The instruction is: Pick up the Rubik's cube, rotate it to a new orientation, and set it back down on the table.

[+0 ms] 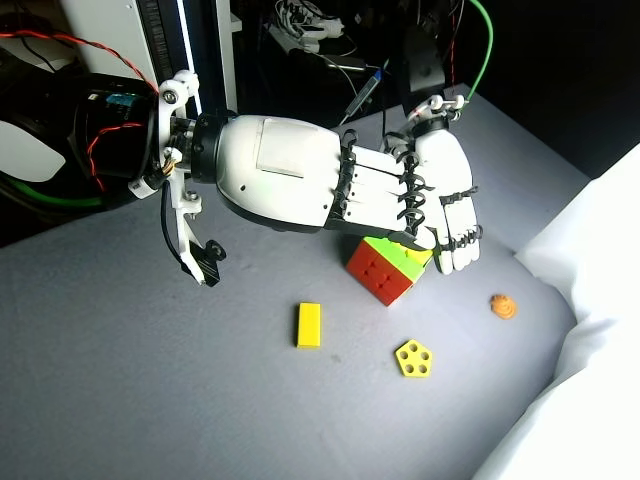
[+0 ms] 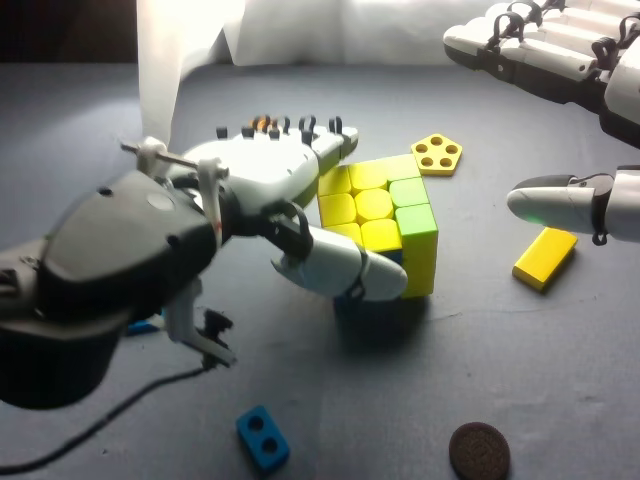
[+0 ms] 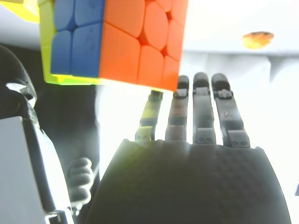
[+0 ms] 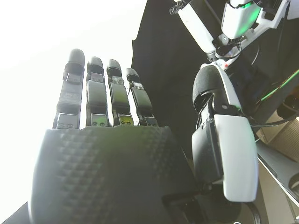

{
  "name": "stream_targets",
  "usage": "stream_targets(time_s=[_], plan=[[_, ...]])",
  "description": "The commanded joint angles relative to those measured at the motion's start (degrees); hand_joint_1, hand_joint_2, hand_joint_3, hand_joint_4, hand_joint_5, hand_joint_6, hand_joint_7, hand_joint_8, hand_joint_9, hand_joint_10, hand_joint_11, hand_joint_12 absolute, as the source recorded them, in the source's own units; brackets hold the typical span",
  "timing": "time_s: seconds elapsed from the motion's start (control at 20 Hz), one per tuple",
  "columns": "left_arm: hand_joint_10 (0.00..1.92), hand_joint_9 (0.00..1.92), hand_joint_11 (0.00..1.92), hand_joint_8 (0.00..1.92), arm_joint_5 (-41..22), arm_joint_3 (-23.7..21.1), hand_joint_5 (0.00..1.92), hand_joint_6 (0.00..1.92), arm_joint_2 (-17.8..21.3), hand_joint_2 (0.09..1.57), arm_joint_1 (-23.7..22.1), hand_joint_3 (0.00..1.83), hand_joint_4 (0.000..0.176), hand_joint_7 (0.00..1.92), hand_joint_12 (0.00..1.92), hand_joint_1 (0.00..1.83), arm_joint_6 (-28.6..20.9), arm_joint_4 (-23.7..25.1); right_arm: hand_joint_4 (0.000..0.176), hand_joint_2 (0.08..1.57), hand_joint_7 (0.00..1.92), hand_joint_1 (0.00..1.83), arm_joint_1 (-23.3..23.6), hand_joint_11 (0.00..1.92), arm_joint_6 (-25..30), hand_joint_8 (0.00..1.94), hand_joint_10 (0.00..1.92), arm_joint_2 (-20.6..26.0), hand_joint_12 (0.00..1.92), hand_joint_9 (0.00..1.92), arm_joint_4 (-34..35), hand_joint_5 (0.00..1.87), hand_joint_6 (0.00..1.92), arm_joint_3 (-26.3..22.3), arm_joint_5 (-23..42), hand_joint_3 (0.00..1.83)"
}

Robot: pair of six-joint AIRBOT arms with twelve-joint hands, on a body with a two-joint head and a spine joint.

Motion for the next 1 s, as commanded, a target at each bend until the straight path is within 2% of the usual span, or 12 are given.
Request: stream_targets(time_s=[0.0, 0.1, 0.2, 0.3, 0.5, 0.6, 0.65, 0.7, 0.75, 0.8, 0.85, 0.95], plan=[[0.00, 0.00, 0.00, 0.00, -0.7, -0.5, 0.00, 0.00, 1.2, 0.84, -1.4, 0.00, 0.068, 0.00, 0.00, 0.42, 1.8, 2.2, 0.000, 1.23, 0.07, 0.32, 0.2, 0.00, 0.0, 0.00, 0.00, 0.1, 0.41, 0.06, 0.6, 0.00, 0.00, 0.1, 7.0, 0.00], [0.00, 0.00, 0.00, 0.00, 0.2, -1.3, 0.00, 0.00, 2.6, 0.84, -3.6, 0.00, 0.063, 0.00, 0.00, 0.42, 3.6, 2.1, 0.000, 1.22, 0.08, 0.35, 0.1, 0.00, -0.1, 0.00, 0.00, 0.1, 0.50, 0.06, 0.6, 0.01, 0.00, 0.1, 7.0, 0.00], [0.00, 0.00, 0.00, 0.00, 0.9, -2.2, 0.00, 0.00, 3.5, 0.84, -6.1, 0.00, 0.052, 0.00, 0.00, 0.42, 6.5, 0.7, 0.000, 1.23, 0.06, 0.31, 0.1, 0.00, -0.1, 0.00, 0.00, 0.1, 0.34, 0.06, 0.6, 0.00, 0.00, 0.1, 7.0, 0.00], [0.00, 0.00, 0.00, 0.00, 2.8, -2.5, 0.00, 0.00, 4.0, 0.85, -8.3, 0.00, 0.042, 0.00, 0.00, 0.43, 9.2, -1.1, 0.000, 1.23, 0.07, 0.33, 0.0, 0.00, -0.1, 0.00, 0.01, 0.1, 0.47, 0.08, 0.5, 0.00, 0.00, 0.1, 7.0, 0.00], [0.00, 0.00, 0.00, 0.00, 7.5, -3.6, 0.00, 0.00, 6.1, 0.89, -11.3, 0.02, 0.006, 0.00, 0.00, 0.46, 11.0, -1.7, 0.000, 1.22, 0.06, 0.38, -0.2, 0.00, -0.1, 0.00, 0.00, 0.0, 0.39, 0.06, 0.0, 0.00, 0.00, 0.1, 7.0, 0.00], [0.00, 0.00, 0.00, 0.00, 10.3, -3.8, 0.00, 0.00, 7.3, 0.93, -12.2, 0.03, 0.000, 0.00, 0.00, 0.53, 11.1, -1.3, 0.000, 1.22, 0.12, 0.40, -0.2, 0.00, -0.4, 0.02, 0.04, 0.0, 0.46, 0.14, -0.1, 0.03, 0.01, 0.1, 7.1, 0.00], [0.00, 0.00, 0.00, 0.00, 11.5, -3.8, 0.00, 0.00, 7.8, 0.94, -12.8, 0.03, 0.000, 0.00, 0.00, 0.56, 11.1, -0.6, 0.000, 1.22, 0.20, 0.39, -0.2, 0.00, -0.4, 0.03, 0.08, 0.0, 0.65, 0.21, -0.1, 0.10, 0.03, 0.1, 7.1, 0.00], [0.01, 0.08, 0.00, 0.03, 12.5, -3.7, 0.07, 0.01, 8.1, 0.96, -13.2, 0.02, 0.001, 0.12, 0.23, 0.60, 11.1, -0.1, 0.000, 1.20, 0.35, 0.43, -0.2, 0.00, -0.6, 0.08, 0.45, 0.0, 0.96, 0.20, -0.1, 0.24, 0.09, 0.1, 7.1, 0.00], [0.04, 0.19, 0.00, 0.03, 14.0, -3.6, 0.14, 0.02, 8.5, 0.97, -13.8, 0.01, 0.002, 0.23, 0.49, 0.63, 11.1, 0.3, 0.000, 1.18, 0.44, 0.49, -0.2, 0.00, -0.8, 0.14, 0.83, -0.1, 1.15, 0.13, -0.1, 0.32, 0.13, 0.1, 7.1, 0.00], [0.11, 0.32, 0.00, 0.07, 15.4, -3.5, 0.25, 0.02, 8.8, 1.00, -14.6, 0.01, 0.000, 0.38, 0.83, 0.63, 11.1, 0.8, 0.000, 1.16, 0.42, 0.54, -0.3, 0.00, -0.9, 0.51, 1.12, -0.1, 1.33, 0.11, -0.1, 0.37, 0.27, 0.1, 7.1, 0.00], [0.15, 0.39, 0.00, 0.10, 16.3, -3.5, 0.32, 0.04, 8.9, 1.01, -15.2, 0.01, 0.000, 0.45, 1.01, 0.63, 11.1, 1.1, 0.000, 1.16, 0.37, 0.55, -0.3, 0.00, -0.9, 0.85, 1.27, -0.2, 1.44, 0.15, -0.3, 0.35, 0.49, 0.1, 7.1, 0.00], [0.88, 0.26, 0.00, 0.75, 16.8, -3.9, 0.48, 0.10, 9.1, 1.02, -16.5, 0.00, 0.000, 0.32, 1.28, 0.64, 11.1, 1.4, 0.000, 1.17, 0.27, 0.52, -0.3, 0.00, -1.0, 1.26, 1.49, -0.2, 1.72, 0.17, -0.6, 0.26, 0.94, 0.1, 7.2, 0.00]])
